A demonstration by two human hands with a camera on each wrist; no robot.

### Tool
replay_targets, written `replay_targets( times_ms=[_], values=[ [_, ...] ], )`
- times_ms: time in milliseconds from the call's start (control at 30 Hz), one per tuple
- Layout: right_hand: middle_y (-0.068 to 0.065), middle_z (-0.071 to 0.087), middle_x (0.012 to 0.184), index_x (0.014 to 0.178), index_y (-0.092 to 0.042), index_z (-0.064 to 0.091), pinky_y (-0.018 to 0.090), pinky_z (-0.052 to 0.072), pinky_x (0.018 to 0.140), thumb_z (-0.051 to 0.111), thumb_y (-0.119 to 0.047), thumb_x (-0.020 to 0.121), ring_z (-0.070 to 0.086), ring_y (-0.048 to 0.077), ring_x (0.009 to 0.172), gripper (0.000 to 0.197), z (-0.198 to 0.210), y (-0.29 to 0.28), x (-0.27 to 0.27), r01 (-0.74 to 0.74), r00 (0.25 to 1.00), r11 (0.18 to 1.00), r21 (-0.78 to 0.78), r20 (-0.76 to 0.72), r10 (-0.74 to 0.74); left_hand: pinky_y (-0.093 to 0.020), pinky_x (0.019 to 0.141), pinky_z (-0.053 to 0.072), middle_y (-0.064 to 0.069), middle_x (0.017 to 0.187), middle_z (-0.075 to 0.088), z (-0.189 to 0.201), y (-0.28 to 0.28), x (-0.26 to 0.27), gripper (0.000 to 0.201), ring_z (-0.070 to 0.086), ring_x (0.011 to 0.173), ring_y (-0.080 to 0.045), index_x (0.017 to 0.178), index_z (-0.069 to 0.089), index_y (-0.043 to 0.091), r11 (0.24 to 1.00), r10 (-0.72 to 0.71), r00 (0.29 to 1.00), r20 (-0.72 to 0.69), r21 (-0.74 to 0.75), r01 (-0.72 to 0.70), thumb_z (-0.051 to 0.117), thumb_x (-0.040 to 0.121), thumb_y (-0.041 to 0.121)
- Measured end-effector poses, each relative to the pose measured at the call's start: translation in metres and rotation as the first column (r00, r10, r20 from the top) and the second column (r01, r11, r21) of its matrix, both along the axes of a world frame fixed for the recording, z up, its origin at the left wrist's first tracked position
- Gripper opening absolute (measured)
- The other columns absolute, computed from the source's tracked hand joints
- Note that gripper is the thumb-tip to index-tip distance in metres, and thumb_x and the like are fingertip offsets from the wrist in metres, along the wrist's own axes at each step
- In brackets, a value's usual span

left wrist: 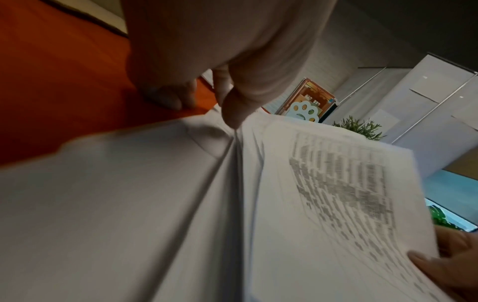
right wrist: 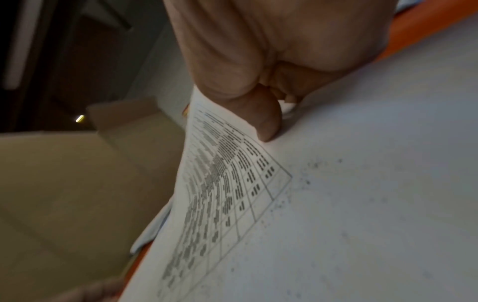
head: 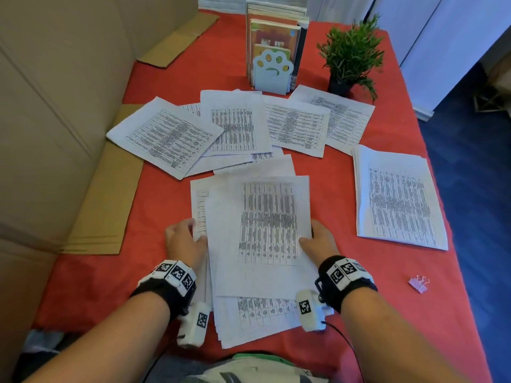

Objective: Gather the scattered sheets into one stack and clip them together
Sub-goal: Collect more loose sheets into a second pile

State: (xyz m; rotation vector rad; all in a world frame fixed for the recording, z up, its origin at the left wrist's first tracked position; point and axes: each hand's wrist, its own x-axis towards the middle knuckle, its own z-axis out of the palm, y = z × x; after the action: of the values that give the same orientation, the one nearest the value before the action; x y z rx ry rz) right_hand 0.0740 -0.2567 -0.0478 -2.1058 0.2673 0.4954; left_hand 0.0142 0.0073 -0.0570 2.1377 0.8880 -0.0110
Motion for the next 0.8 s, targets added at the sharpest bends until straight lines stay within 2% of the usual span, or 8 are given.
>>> replay_targets(
  times_ms=[67,100,200,300,367,567,633,800],
  values=[
    [-0.004,0.064,0.085,0.102,-0.016,0.060,0.012,0.042,0.057,0.049,0.006,0.084,0.061,0.010,0.077,0.031,0.001,-0.002,-0.002,0.054,0.998,0.995,0.090,-0.024,-0.052,-0.035,0.091,0.043,-0.011,0.117,0.053,0.004,0.004,0.004,0.061,0.053,0.101,-0.024,0.136,0.038,0.011,0.989,0.049,0.998,0.045,-0.141,-0.042,0.066,0.081,0.011],
    [-0.005,0.064,0.083,0.096,-0.018,0.059,0.013,0.042,0.056,0.049,0.007,0.084,0.061,0.010,0.076,0.030,0.002,-0.004,-0.003,0.072,0.997,0.991,0.114,-0.030,-0.069,-0.034,0.085,0.045,-0.009,0.109,0.057,0.005,0.006,0.005,0.060,0.054,0.094,-0.022,0.136,0.038,0.010,0.982,0.059,0.997,0.051,-0.180,-0.049,0.066,0.082,0.013],
    [-0.001,0.065,0.089,0.096,-0.020,0.057,0.017,0.044,0.059,0.050,0.007,0.084,0.060,0.007,0.076,0.030,0.003,-0.006,-0.001,0.110,0.994,0.979,0.170,-0.032,-0.106,-0.029,0.072,0.046,-0.011,0.098,0.064,0.003,0.012,0.006,0.025,0.059,0.086,-0.026,0.109,0.060,0.004,0.989,-0.018,0.996,0.093,-0.142,0.031,0.061,0.087,0.015],
    [0.005,0.065,0.107,0.113,-0.019,0.052,0.032,0.053,0.079,0.057,0.001,0.081,0.063,0.018,0.089,0.037,0.003,-0.003,-0.001,0.068,0.998,0.984,0.163,-0.025,-0.065,-0.038,0.076,0.053,-0.015,0.098,0.068,-0.003,0.018,0.003,0.011,0.064,0.090,-0.031,0.096,0.064,0.005,0.988,-0.016,0.994,0.110,-0.151,0.032,0.060,0.086,0.009],
    [0.001,0.063,0.107,0.123,-0.019,0.050,0.033,0.048,0.089,0.059,0.000,0.081,0.061,0.019,0.097,0.047,0.006,-0.001,-0.002,0.040,0.999,0.990,0.138,-0.007,-0.039,-0.042,0.082,0.055,-0.017,0.104,0.070,-0.005,0.021,0.003,0.015,0.066,0.092,-0.030,0.098,0.065,0.003,0.992,0.015,0.996,0.091,-0.126,-0.004,0.061,0.084,0.004],
    [0.004,0.062,0.087,0.103,-0.010,0.058,0.025,0.047,0.068,0.051,0.003,0.084,0.059,0.018,0.077,0.024,0.008,-0.013,0.005,0.156,0.988,0.988,-0.015,-0.003,-0.156,-0.033,0.077,0.048,-0.018,0.104,0.069,0.002,0.041,0.002,0.020,0.062,0.087,-0.031,0.102,0.065,0.000,0.996,0.073,0.990,0.121,0.031,-0.078,0.057,0.084,0.000],
    [0.002,0.058,0.080,0.095,-0.010,0.054,0.018,0.040,0.053,0.051,0.006,0.083,0.053,0.009,0.066,0.020,0.006,-0.018,0.006,0.185,0.983,0.983,0.012,-0.006,-0.185,-0.037,0.079,0.051,-0.021,0.104,0.069,0.002,0.046,0.001,0.019,0.063,0.088,-0.034,0.102,0.064,0.001,0.995,0.069,0.988,0.135,0.056,-0.077,0.058,0.084,0.001],
    [-0.002,0.059,0.076,0.096,-0.010,0.055,0.010,0.043,0.044,0.050,0.012,0.081,0.056,0.010,0.066,0.027,0.005,-0.018,0.008,0.239,0.970,0.961,0.140,0.015,-0.244,-0.030,0.076,0.047,-0.016,0.105,0.069,0.001,0.046,-0.002,0.026,0.058,0.081,-0.023,0.107,0.062,0.005,0.999,0.041,0.995,0.090,0.023,-0.044,0.059,0.082,-0.001]
  ],
)
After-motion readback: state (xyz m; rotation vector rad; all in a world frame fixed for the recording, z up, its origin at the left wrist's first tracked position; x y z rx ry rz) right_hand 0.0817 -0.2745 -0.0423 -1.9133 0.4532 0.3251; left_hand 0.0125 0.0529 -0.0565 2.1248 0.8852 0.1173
